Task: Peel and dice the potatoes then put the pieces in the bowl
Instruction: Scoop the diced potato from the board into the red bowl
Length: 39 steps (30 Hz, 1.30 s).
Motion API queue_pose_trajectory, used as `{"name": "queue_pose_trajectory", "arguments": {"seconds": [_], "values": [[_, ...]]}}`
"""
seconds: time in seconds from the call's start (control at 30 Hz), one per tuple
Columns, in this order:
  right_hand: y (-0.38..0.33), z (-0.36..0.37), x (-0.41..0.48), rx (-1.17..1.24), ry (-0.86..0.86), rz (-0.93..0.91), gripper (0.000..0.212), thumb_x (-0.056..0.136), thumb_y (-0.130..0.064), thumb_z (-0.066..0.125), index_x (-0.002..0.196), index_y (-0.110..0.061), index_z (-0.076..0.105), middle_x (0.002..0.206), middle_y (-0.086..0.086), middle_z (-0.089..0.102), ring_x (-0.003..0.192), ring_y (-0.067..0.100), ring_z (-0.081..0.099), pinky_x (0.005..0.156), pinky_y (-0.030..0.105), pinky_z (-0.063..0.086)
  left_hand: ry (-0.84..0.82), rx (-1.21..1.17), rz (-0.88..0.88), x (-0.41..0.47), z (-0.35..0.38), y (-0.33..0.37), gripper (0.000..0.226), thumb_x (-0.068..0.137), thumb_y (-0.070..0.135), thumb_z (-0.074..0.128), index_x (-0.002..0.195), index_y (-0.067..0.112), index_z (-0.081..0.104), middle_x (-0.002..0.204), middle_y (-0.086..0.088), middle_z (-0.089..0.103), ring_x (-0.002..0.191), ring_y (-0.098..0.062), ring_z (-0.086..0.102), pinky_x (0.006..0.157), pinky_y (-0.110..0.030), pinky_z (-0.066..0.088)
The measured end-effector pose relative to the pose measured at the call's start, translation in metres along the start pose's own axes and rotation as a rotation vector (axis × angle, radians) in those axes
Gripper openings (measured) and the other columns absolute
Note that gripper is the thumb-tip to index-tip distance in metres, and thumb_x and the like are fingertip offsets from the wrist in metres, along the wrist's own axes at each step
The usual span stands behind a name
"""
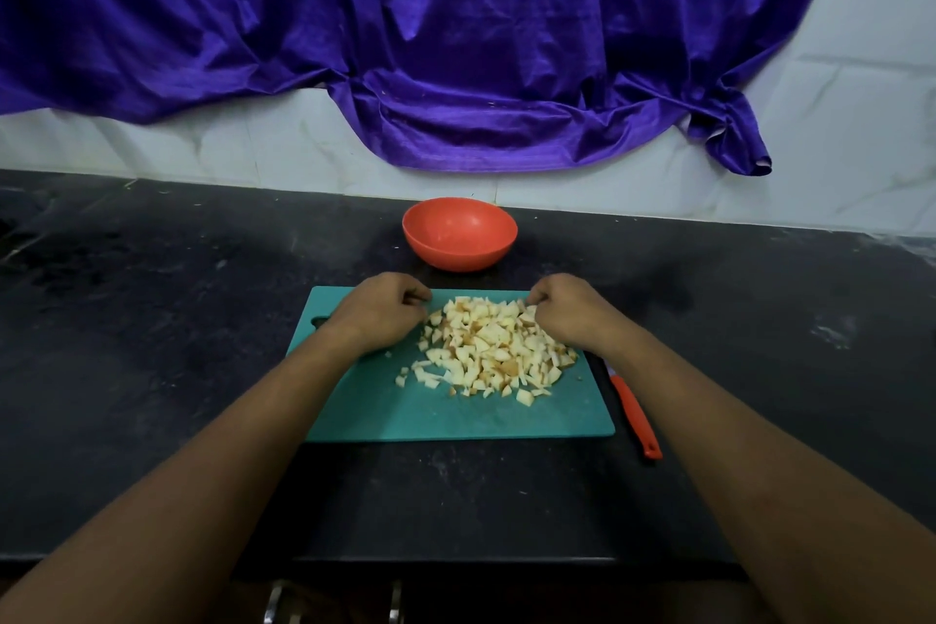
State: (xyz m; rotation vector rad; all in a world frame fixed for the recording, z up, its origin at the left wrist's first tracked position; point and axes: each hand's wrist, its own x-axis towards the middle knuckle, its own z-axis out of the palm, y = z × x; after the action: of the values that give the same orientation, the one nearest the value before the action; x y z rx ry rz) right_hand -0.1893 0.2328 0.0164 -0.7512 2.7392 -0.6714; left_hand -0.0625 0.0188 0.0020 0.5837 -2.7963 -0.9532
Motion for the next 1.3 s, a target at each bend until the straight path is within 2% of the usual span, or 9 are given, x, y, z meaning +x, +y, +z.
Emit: {"name": "queue_pose_trajectory", "arguments": {"seconds": [0.13, 0.23, 0.4, 0.53, 0.73, 0.87, 1.03, 1.17, 1.3], "values": [[-0.008, 0.003, 0.002, 0.079, -0.06, -0.015, 0.029, 0.097, -0.005, 0.046, 0.111, -0.011, 0.071, 0.109, -0.003, 0.064, 0.098, 0.012, 0.062, 0.089, 0.035, 0.056, 0.01, -0.016, 0.022, -0.002, 0.001, -0.004, 0.031, 0.098, 0.022, 0.065, 0.129, 0.023, 0.07, 0.126, 0.005, 0.069, 0.112, -0.011, 0.061, 0.103, -0.035, 0.048], [-0.016, 0.006, 0.0, 0.089, -0.098, -0.064, 0.034, 0.095, -0.003, 0.044, 0.113, -0.017, 0.07, 0.115, -0.002, 0.064, 0.101, 0.012, 0.062, 0.083, 0.031, 0.053, 0.003, -0.013, 0.037, -0.003, 0.001, -0.004, 0.032, 0.098, 0.022, 0.065, 0.129, 0.023, 0.07, 0.127, 0.005, 0.069, 0.113, -0.011, 0.06, 0.1, -0.032, 0.047], [-0.03, 0.013, -0.005, 0.094, -0.114, -0.127, 0.036, 0.097, -0.001, 0.045, 0.12, -0.016, 0.069, 0.126, -0.001, 0.063, 0.109, 0.014, 0.06, 0.088, 0.031, 0.05, -0.024, -0.016, 0.037, -0.008, -0.001, -0.003, 0.033, 0.098, 0.015, 0.062, 0.129, 0.024, 0.069, 0.122, 0.004, 0.069, 0.113, -0.013, 0.062, 0.1, -0.034, 0.049], [-0.038, 0.016, -0.01, 0.103, -0.129, -0.207, 0.035, 0.1, -0.003, 0.047, 0.124, -0.014, 0.07, 0.124, 0.0, 0.063, 0.098, 0.01, 0.058, 0.072, 0.022, 0.044, -0.027, -0.02, 0.031, -0.011, -0.003, -0.001, 0.038, 0.096, 0.008, 0.059, 0.129, 0.024, 0.069, 0.121, 0.003, 0.069, 0.11, -0.011, 0.061, 0.098, -0.033, 0.05], [-0.038, -0.008, -0.002, 0.222, -0.13, -0.201, 0.03, 0.095, 0.0, 0.057, 0.092, -0.026, 0.072, 0.101, -0.004, 0.071, 0.096, 0.013, 0.068, 0.093, 0.036, 0.057, 0.011, -0.089, 0.012, -0.009, -0.011, 0.0, 0.029, 0.098, 0.011, 0.058, 0.116, 0.026, 0.074, 0.113, 0.009, 0.069, 0.106, -0.007, 0.061, 0.097, -0.033, 0.05], [-0.032, -0.014, 0.021, 0.313, 0.006, -0.119, 0.032, 0.095, 0.004, 0.052, 0.104, -0.02, 0.071, 0.099, 0.004, 0.073, 0.086, 0.017, 0.071, 0.089, 0.037, 0.06, 0.066, -0.198, -0.03, 0.01, -0.013, -0.002, 0.021, 0.098, 0.014, 0.061, 0.111, 0.027, 0.072, 0.109, 0.006, 0.07, 0.104, -0.011, 0.064, 0.097, -0.038, 0.052], [-0.029, -0.003, 0.052, 0.115, 0.051, -0.156, 0.051, 0.097, -0.007, 0.057, 0.146, -0.021, 0.052, 0.107, 0.007, 0.068, 0.086, 0.018, 0.07, 0.082, 0.036, 0.06, 0.139, -0.319, -0.028, 0.031, -0.008, 0.001, 0.018, 0.097, 0.009, 0.061, 0.108, 0.024, 0.063, 0.094, 0.001, 0.067, 0.095, -0.017, 0.065, 0.091, -0.041, 0.055], [-0.036, 0.003, 0.06, -0.044, 0.013, -0.189, 0.038, 0.1, -0.011, 0.054, 0.136, -0.022, 0.059, 0.113, 0.006, 0.064, 0.087, 0.017, 0.066, 0.077, 0.035, 0.057, 0.131, -0.31, 0.02, 0.036, -0.006, 0.001, 0.035, 0.094, -0.002, 0.055, 0.112, 0.027, 0.064, 0.1, 0.003, 0.065, 0.099, -0.014, 0.063, 0.094, -0.041, 0.054], [-0.037, 0.003, 0.054, -0.053, -0.01, -0.212, 0.031, 0.099, -0.007, 0.05, 0.122, -0.022, 0.063, 0.107, 0.005, 0.063, 0.086, 0.02, 0.065, 0.07, 0.032, 0.053, 0.133, -0.306, 0.036, 0.03, -0.005, -0.006, 0.035, 0.091, -0.006, 0.053, 0.101, 0.026, 0.066, 0.102, 0.003, 0.067, 0.101, -0.013, 0.063, 0.096, -0.041, 0.054]]}}
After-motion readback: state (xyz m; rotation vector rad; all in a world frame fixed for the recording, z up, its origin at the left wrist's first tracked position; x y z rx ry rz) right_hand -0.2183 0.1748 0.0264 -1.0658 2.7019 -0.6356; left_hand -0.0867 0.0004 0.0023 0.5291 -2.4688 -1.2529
